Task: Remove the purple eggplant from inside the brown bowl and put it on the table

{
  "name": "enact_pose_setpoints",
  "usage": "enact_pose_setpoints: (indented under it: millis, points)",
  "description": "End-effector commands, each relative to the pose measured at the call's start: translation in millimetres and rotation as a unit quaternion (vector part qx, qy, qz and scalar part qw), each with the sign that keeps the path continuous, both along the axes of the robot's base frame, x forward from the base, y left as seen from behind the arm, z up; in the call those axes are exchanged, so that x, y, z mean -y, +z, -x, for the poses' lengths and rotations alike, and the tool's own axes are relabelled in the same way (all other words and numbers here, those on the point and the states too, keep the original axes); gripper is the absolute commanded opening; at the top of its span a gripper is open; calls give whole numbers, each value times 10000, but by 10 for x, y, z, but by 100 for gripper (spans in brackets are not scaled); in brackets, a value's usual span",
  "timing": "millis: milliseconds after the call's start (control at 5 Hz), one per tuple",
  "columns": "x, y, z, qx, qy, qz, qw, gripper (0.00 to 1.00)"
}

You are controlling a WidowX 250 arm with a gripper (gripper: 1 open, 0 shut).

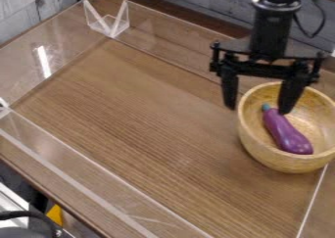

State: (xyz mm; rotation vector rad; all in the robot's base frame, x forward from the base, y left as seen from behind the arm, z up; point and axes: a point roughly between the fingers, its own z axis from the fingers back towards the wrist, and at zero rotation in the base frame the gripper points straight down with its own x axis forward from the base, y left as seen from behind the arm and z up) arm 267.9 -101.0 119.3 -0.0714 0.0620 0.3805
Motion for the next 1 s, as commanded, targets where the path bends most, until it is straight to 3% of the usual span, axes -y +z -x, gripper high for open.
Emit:
enact_pose_setpoints:
  millis: [0, 400, 800]
  points:
    - [123, 162, -132, 493, 355, 232, 9979, 100]
    - [193, 57, -238, 560, 762, 257, 9952, 100]
    - [162, -18, -401, 638, 1397, 335, 9876, 100]
